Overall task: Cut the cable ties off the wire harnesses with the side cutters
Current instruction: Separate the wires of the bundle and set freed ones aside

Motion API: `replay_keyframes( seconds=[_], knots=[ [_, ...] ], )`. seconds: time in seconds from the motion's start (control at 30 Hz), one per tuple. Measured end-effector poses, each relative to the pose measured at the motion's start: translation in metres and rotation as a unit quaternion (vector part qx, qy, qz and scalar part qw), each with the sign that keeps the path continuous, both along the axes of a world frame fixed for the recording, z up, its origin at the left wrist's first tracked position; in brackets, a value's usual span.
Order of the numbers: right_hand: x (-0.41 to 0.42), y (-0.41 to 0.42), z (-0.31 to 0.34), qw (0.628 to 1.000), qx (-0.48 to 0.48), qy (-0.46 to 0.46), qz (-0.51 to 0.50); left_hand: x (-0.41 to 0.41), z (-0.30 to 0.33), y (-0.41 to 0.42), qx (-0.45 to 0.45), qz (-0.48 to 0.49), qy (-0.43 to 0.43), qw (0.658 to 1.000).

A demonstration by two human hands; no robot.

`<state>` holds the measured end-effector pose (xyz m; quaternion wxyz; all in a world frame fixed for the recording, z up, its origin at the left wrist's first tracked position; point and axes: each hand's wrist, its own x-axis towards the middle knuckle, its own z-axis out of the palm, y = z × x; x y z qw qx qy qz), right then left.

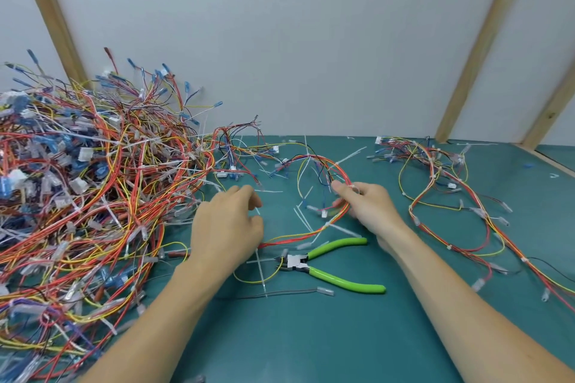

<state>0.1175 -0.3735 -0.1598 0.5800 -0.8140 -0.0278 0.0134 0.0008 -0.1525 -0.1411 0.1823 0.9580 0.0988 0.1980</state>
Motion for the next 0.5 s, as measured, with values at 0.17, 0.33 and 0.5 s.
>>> replay_keyframes(
  seconds=[0.17, 0.33, 0.5],
  knots=[
    [-0.010, 0.003, 0.014, 0.984, 0.070, -0.154, -0.055, 0.000, 0.006, -0.003, -0.081, 0.025, -0.112, 0.990],
    [-0.059, 0.019, 0.034, 0.917, -0.070, -0.392, 0.011, 0.007, 0.017, 0.001, -0.402, -0.056, -0.093, 0.909],
    [-0.096, 0.045, 0.038, 0.861, -0.182, -0.457, 0.128, 0.011, 0.021, 0.005, -0.596, -0.091, 0.041, 0.797]
  ],
)
